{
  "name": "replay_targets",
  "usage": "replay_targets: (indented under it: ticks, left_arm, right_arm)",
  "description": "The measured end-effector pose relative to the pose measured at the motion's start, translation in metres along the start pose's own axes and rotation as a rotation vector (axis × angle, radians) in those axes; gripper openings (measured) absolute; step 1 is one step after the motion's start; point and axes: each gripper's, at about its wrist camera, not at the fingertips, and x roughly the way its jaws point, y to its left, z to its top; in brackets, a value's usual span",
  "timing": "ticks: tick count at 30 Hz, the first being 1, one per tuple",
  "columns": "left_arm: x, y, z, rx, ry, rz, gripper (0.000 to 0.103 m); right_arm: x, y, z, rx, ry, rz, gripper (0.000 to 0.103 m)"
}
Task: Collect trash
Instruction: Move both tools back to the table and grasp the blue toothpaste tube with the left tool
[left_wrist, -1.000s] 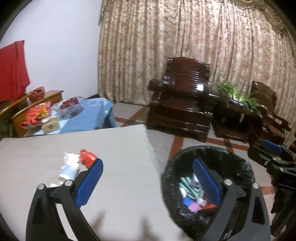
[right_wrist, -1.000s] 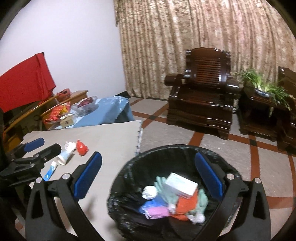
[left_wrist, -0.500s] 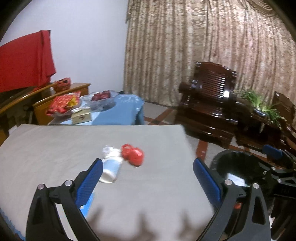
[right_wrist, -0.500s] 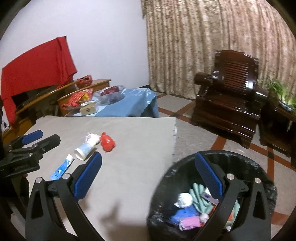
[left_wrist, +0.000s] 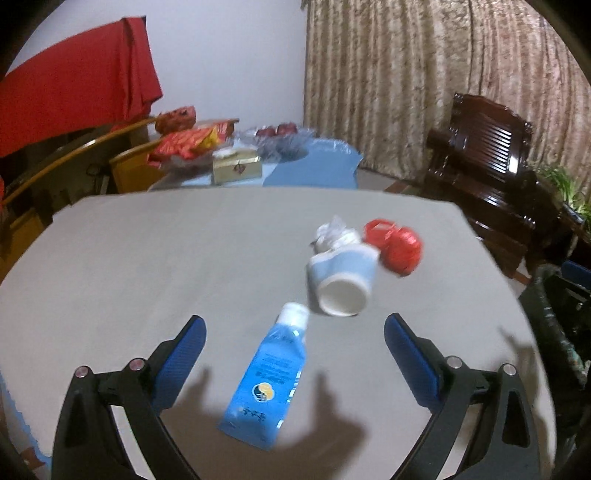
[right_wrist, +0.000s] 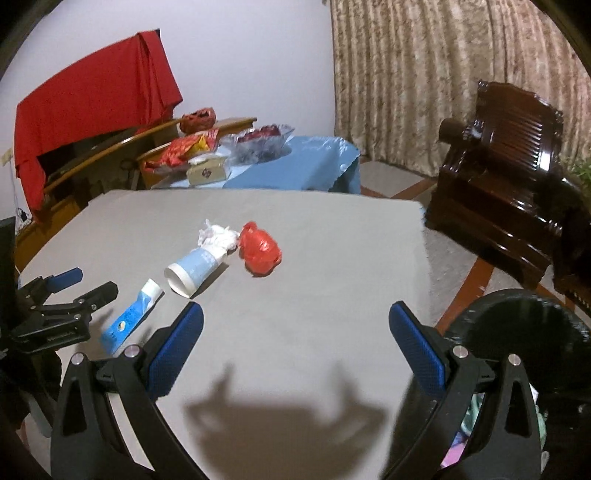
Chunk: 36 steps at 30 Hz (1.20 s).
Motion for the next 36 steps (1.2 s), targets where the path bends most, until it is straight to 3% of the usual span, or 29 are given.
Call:
replay_targets:
  ticks: [12, 19, 21, 26, 28, 31, 36]
  left_arm:
    - [0.073, 0.021, 0.001, -0.022, 0.153, -0.028, 0.079]
    - [0.088, 0.013, 0.001, -0.022, 0.192, -0.033, 0.073]
    - [0.091, 0.013, 0.000, -0.034, 0.203, -0.037, 0.066]
    - [0.093, 0.011, -0.003, -0.020, 0.212, -0.045, 0.066]
    - [0.093, 0.013, -0.003, -0.024, 0.207, -0.054, 0.060]
    - [0.091, 0.013, -0.004, -0.019, 0.199, -0.065, 0.038]
    - [0.086, 0.017, -0.005, -0.036, 0.195, -0.088, 0.032]
  right_arm:
    - [0.052, 0.008, -0.005, -0.023, 0.072, -0.005, 0.098]
    - [0.066, 0.008, -0.001, -0.026, 0.082, -0.001, 0.098]
    - [0.066, 0.010, -0.001, -0.030, 0.081, -0.001, 0.098]
    - [0.068, 0.011, 0.001, -0.037, 0.081, -0.001, 0.098]
    - [0.069, 0.012, 0.000, -0.035, 0.084, 0.000, 0.098]
    - [0.069, 0.014, 0.001, -0.035, 0.084, 0.003, 0.098]
    - [0.072, 0.026, 0.001, -0.045, 0.085, 0.014, 0.098]
